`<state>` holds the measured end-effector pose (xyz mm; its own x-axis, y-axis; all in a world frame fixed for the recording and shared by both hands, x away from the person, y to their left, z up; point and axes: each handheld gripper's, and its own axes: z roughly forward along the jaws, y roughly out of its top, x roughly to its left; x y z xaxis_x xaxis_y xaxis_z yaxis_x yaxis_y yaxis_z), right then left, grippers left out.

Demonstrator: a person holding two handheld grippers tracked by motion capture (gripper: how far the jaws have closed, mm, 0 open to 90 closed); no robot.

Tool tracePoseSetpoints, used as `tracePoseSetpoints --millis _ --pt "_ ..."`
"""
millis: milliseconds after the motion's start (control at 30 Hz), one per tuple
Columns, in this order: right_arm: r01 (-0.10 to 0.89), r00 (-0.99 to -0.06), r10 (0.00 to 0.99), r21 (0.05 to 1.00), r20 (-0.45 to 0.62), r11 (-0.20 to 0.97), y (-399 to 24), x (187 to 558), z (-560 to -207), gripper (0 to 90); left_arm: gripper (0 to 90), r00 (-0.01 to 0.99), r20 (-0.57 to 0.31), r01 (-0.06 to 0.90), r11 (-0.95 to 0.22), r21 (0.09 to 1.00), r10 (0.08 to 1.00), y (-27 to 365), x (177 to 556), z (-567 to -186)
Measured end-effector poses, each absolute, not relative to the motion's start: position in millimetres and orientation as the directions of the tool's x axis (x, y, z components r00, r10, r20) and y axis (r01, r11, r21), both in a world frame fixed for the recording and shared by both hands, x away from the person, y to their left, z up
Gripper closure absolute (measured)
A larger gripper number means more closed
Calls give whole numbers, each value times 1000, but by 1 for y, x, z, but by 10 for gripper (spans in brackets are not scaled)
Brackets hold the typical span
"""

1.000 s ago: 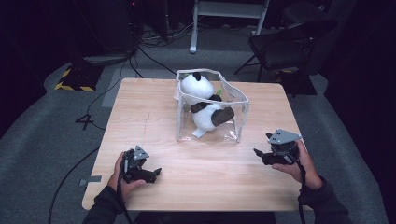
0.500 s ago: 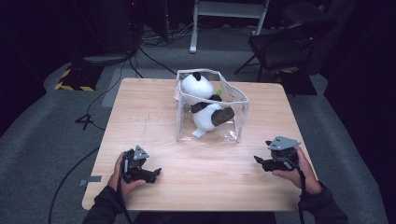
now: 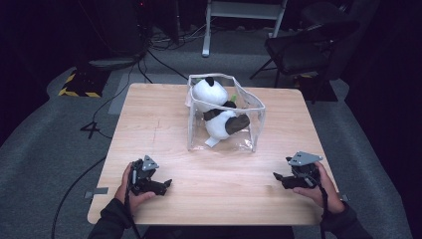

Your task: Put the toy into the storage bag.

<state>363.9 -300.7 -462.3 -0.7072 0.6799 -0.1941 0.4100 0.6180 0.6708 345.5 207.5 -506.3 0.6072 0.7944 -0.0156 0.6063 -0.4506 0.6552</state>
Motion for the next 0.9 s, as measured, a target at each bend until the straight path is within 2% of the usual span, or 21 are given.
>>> tracePoseSetpoints --millis 500,900 --pt "446 -682 714 685 -156 576 -323 354 -481 229 6 607 -16 606 -450 656 794 208 346 -506" --pt "532 -617 786 711 -47 460 -354 356 -493 221 5 607 -16 607 -450 655 794 208 346 -506"
